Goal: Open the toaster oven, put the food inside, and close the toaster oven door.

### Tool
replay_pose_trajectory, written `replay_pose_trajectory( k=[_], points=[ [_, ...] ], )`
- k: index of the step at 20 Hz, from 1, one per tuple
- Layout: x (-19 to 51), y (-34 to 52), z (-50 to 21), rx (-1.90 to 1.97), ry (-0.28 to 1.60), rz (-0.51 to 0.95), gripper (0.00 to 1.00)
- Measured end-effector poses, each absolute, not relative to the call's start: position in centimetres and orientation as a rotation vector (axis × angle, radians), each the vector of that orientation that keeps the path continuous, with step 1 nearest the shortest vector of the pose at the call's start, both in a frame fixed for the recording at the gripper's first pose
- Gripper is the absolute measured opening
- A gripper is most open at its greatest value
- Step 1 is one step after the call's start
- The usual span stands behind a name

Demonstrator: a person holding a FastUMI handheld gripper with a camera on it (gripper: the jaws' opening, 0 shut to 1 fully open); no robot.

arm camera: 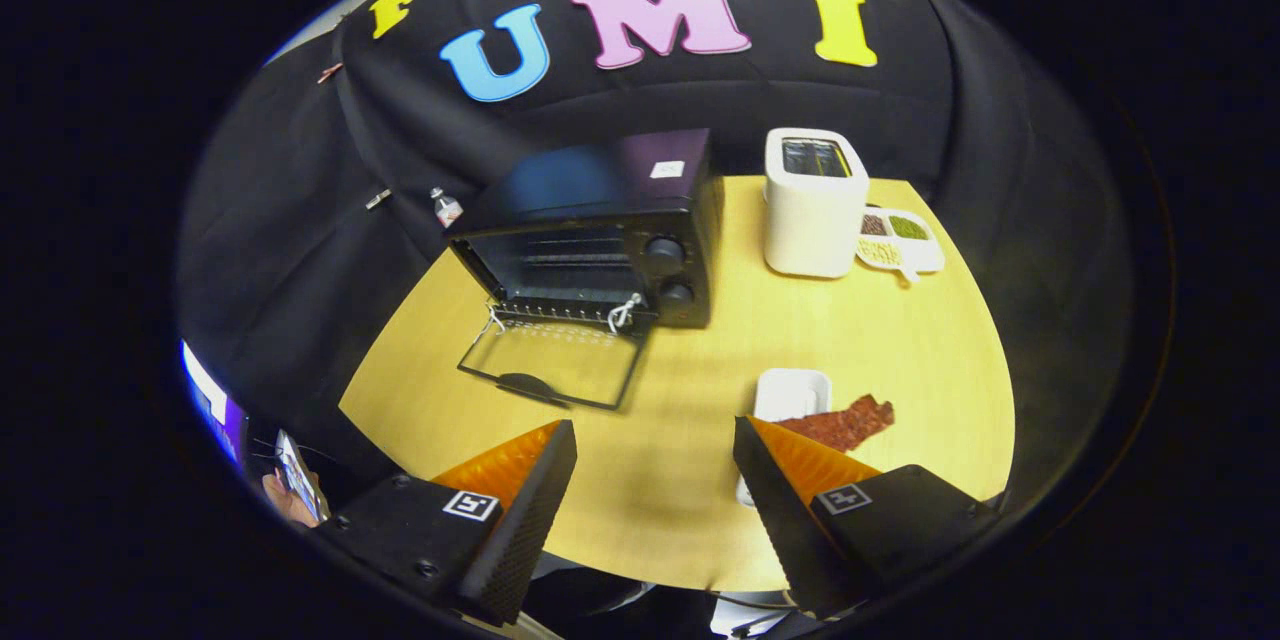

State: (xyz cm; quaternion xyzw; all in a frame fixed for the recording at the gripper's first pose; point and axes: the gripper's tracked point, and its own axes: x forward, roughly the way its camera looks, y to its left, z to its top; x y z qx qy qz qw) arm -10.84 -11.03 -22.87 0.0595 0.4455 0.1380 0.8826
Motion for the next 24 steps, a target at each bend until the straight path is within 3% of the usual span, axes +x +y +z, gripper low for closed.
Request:
replay_pose_trajectory(
  k=[11,15,18,22,24],
  points=[
    [-8.6,-23.7,-29.5,0.175,1.211,0.37,0.96],
    [-7.9,-24.5,-33.3,0.253,1.304,0.402,0.87],
    [-7.5,-24.0,-34.5,0.347,1.33,0.415,0.72],
    [-7.6,-23.4,-34.9,0.44,1.343,0.452,0.29],
    [-7.4,-23.6,-34.2,0.449,1.312,0.445,0.18]
  ],
)
